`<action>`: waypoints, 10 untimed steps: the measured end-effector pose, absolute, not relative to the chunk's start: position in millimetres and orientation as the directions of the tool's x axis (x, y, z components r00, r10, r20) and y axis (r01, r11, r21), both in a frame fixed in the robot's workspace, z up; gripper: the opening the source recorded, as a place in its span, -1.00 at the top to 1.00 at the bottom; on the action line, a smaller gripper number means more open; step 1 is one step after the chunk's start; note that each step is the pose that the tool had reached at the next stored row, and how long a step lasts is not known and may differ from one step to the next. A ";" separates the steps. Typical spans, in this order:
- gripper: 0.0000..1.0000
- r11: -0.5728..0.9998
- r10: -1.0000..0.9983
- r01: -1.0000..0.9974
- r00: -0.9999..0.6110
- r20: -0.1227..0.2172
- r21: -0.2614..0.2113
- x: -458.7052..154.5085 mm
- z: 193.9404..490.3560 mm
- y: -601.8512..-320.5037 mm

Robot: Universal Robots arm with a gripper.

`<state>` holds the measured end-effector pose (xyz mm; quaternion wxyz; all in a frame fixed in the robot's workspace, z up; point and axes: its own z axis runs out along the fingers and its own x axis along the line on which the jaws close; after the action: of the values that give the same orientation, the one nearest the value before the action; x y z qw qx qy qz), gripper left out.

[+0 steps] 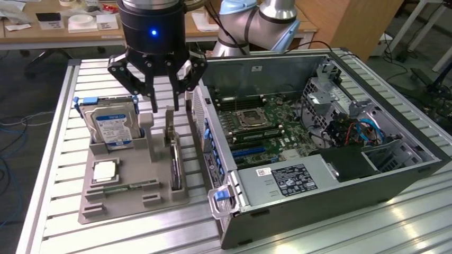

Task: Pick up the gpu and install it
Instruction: 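Pick up the gpu and move the gpu toward the slot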

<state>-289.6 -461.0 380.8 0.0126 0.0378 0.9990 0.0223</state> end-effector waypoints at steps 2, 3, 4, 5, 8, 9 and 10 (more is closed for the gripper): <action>0.17 0.996 0.076 0.075 -0.997 -0.023 0.045 -289.6 377.7 -461.0; 0.17 0.996 0.076 0.075 -0.997 -0.023 0.045 -289.6 376.5 -461.0; 0.17 0.996 0.076 0.075 -0.997 -0.023 0.045 -289.6 376.4 -460.9; 0.17 0.996 0.076 0.075 -0.997 -0.023 0.045 -289.6 376.4 -460.9; 0.17 0.996 0.076 0.075 -0.997 -0.023 0.045 -289.6 376.3 -461.0; 0.17 0.996 0.076 0.075 -0.997 -0.023 0.045 -289.6 375.8 -460.9; 0.17 0.996 0.076 0.075 -0.997 -0.023 0.045 -289.6 374.5 -461.0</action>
<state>-289.6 -461.0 374.5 0.0126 0.0378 0.9990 0.0222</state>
